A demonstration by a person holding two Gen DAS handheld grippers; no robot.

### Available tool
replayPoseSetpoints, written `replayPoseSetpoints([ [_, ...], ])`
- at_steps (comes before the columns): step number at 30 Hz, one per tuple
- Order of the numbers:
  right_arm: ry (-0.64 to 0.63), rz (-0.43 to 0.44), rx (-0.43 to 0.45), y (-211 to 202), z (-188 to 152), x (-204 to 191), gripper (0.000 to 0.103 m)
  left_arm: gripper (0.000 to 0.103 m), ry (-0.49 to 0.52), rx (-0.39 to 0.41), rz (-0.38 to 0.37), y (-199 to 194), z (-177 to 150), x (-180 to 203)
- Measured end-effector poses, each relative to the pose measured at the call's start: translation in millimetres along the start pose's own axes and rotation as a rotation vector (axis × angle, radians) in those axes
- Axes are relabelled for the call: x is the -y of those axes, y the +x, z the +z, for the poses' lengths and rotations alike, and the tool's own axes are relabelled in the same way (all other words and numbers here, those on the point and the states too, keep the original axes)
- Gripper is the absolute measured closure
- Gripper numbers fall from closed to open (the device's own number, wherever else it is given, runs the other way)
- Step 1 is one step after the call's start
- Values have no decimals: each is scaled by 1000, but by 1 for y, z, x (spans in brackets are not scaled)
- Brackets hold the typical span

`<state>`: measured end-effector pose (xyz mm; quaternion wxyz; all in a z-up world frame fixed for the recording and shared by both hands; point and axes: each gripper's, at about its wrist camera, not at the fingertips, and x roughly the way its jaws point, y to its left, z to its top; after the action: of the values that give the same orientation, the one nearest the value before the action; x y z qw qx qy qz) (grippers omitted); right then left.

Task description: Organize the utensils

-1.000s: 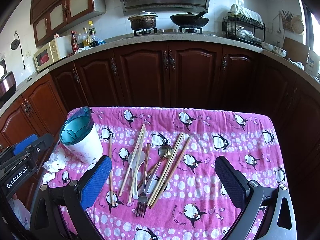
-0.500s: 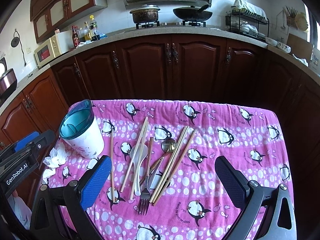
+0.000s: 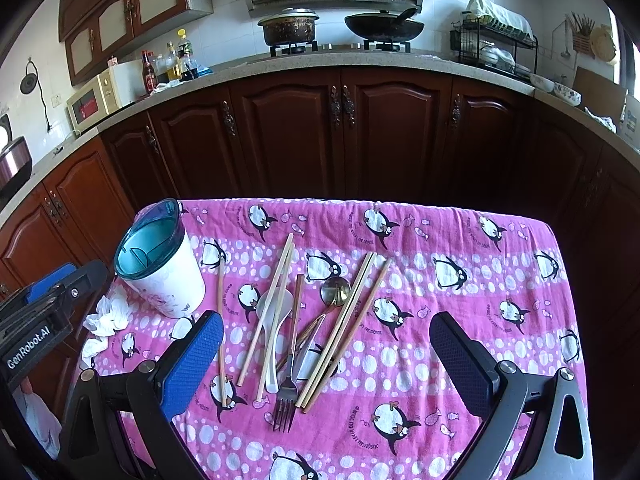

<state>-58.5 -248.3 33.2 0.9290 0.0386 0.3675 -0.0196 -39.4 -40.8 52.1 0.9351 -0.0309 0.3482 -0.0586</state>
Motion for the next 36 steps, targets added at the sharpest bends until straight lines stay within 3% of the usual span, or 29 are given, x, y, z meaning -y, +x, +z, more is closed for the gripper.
replayPoseSetpoints([
  [4, -13, 4, -20, 9, -2, 4, 0, 53, -27, -12, -22, 3, -5, -12],
  [8, -9, 67, -58, 28, -9, 13, 3, 53, -70, -77, -41, 21, -18, -24],
  [16, 16, 140, -149, 73, -18, 25, 36, 53, -73, -170, -57, 70, -50, -7],
  [22, 35, 206, -172, 89, -20, 31, 50, 54, -66, -221, -33, 121, -60, 5],
  [28, 25, 271, -198, 108, -15, 22, 59, 70, -54, -284, -14, 166, -69, 11],
  [30, 26, 287, -203, 115, -12, 19, 62, 85, -53, -314, -16, 176, -73, 12],
  [33, 35, 324, -215, 126, -8, 17, 72, 95, -48, -319, -49, 178, -75, 12],
  [36, 34, 337, -224, 136, -3, 13, 76, 97, -29, -327, -73, 171, -75, 13],
])
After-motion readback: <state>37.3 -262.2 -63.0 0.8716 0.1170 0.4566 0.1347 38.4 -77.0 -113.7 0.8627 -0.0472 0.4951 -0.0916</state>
